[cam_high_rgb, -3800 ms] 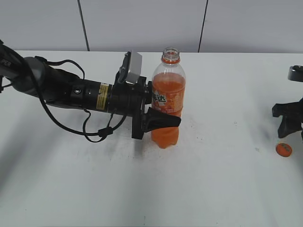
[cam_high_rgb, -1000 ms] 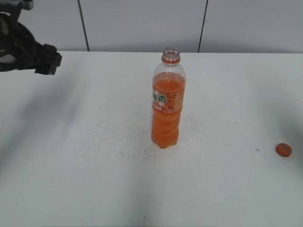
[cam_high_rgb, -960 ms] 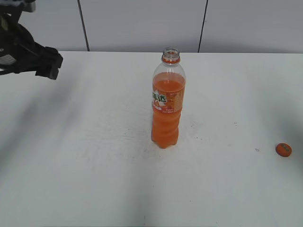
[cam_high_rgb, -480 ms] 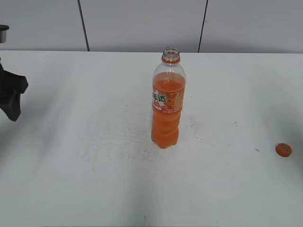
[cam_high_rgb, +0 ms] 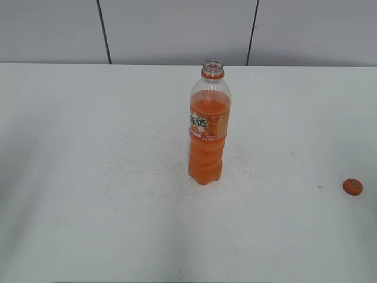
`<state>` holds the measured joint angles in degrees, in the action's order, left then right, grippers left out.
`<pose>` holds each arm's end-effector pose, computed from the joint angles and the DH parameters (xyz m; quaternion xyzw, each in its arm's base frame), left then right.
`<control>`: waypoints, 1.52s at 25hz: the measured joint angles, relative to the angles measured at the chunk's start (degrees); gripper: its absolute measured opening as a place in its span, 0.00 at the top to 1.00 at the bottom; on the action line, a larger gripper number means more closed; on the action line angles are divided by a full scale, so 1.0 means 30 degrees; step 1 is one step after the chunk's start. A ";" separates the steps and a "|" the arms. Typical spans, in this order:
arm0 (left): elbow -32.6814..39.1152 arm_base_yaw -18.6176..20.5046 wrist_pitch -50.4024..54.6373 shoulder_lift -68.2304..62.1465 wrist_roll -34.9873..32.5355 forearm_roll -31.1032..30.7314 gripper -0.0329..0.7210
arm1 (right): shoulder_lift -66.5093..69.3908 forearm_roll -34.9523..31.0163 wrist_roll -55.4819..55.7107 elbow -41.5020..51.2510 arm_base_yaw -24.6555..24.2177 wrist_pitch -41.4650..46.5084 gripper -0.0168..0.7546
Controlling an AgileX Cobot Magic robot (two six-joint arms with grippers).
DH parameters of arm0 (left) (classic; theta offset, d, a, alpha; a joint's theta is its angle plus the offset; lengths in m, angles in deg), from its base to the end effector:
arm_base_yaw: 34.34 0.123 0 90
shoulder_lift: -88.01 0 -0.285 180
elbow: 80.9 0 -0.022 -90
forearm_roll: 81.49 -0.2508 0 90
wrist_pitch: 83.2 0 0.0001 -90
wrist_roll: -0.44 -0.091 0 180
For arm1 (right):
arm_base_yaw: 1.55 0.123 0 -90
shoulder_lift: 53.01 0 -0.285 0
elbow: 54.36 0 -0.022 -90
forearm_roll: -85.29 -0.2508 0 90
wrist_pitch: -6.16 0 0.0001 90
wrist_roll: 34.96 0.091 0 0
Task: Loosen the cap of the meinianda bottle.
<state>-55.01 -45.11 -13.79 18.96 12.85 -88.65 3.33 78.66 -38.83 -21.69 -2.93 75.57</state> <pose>0.1733 -0.0221 0.3025 -0.0004 0.9889 0.0324 0.1453 0.1260 0.0068 0.3025 -0.0115 0.9807 0.0484 0.1893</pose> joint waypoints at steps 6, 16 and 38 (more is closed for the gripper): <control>0.2748 0.0000 -0.0991 0.8198 -0.1000 0.0076 0.27 | -0.5711 0.0169 -0.0291 0.2174 0.0000 0.0068 0.43; 0.5551 0.0000 -0.1365 1.7829 -0.3748 0.1587 0.27 | -1.2983 0.0519 -0.2630 0.5339 0.0000 -0.0442 0.43; 0.6365 0.0899 -0.3365 2.0545 -0.4137 0.2906 0.31 | -1.6361 0.0577 -0.3494 0.6386 0.0000 -0.3570 0.43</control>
<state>-35.92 -42.41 -23.88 80.60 0.44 -79.93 -45.75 80.39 -49.31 -2.54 -2.93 64.86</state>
